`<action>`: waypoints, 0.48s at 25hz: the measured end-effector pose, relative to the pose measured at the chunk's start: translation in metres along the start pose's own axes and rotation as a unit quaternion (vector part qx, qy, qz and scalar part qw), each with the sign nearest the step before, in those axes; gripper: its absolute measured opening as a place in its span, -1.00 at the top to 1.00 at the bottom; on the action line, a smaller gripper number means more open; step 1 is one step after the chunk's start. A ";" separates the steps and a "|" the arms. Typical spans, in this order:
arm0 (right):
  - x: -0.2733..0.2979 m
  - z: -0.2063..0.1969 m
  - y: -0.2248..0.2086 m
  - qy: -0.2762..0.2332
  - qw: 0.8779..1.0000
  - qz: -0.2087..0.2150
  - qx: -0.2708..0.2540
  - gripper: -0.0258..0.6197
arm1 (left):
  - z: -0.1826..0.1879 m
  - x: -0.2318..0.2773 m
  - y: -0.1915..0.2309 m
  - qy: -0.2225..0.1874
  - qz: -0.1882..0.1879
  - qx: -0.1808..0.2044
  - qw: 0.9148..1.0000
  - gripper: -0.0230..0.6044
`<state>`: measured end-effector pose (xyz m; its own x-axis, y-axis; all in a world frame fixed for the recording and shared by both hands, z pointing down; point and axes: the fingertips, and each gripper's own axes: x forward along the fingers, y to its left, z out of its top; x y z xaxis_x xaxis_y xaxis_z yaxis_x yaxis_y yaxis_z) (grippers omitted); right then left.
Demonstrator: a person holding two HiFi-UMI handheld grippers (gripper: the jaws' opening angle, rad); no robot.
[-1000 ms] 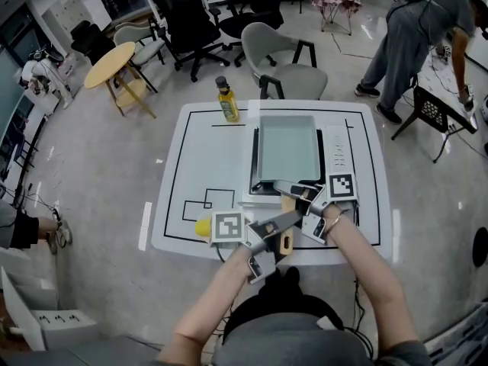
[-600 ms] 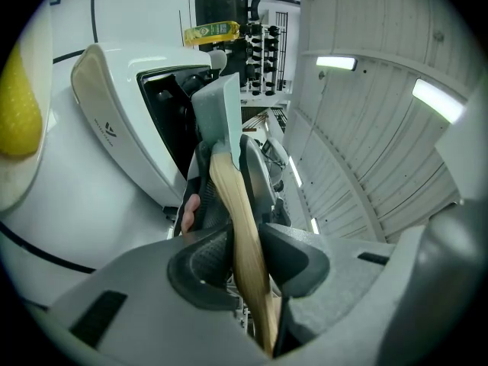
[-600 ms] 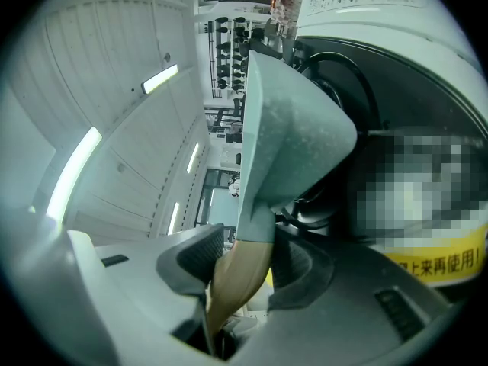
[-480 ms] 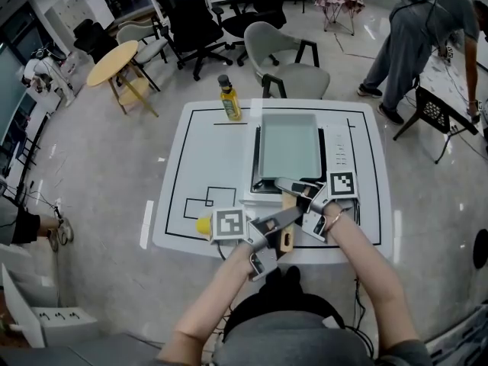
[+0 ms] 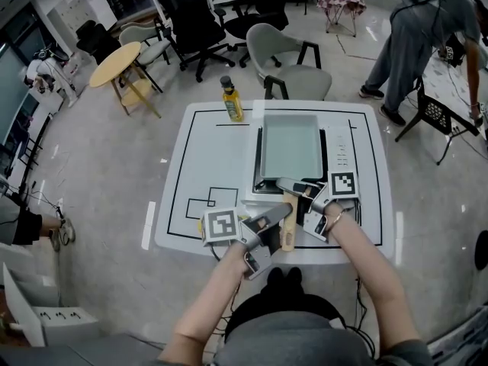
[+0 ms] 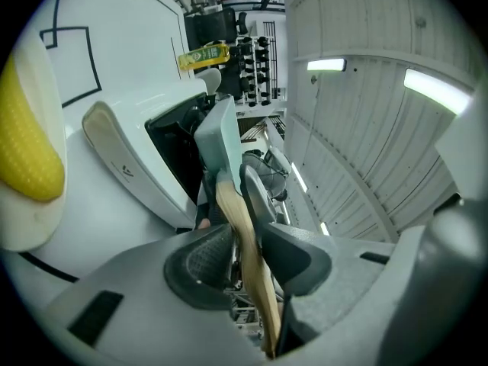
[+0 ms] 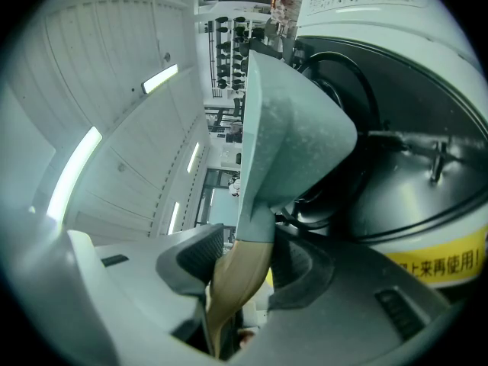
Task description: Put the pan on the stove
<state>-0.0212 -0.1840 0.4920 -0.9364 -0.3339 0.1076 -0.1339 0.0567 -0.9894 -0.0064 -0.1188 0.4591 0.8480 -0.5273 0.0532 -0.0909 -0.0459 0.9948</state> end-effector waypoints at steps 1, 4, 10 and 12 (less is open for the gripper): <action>0.000 0.000 0.000 0.000 1.000 -0.001 0.000 0.39 | 0.006 -0.004 0.003 -0.010 0.009 0.010 1.000 0.56; 0.000 0.000 -0.001 -0.001 1.000 -0.002 -0.001 0.39 | 0.028 -0.022 0.011 -0.050 0.049 0.056 0.996 0.57; 0.001 0.000 -0.002 0.000 1.000 -0.001 -0.002 0.37 | 0.079 -0.064 0.013 -0.127 0.184 0.253 0.941 0.83; 0.002 0.000 -0.002 0.001 1.000 0.001 -0.005 0.37 | 0.087 -0.073 0.009 -0.140 0.203 0.293 0.924 0.88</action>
<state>-0.0224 -0.1847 0.4945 -0.9373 -0.3320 0.1058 -0.1354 0.0672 -0.9885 -0.1143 -0.1551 0.4563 0.5212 -0.7968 0.3056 -0.7080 -0.2039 0.6761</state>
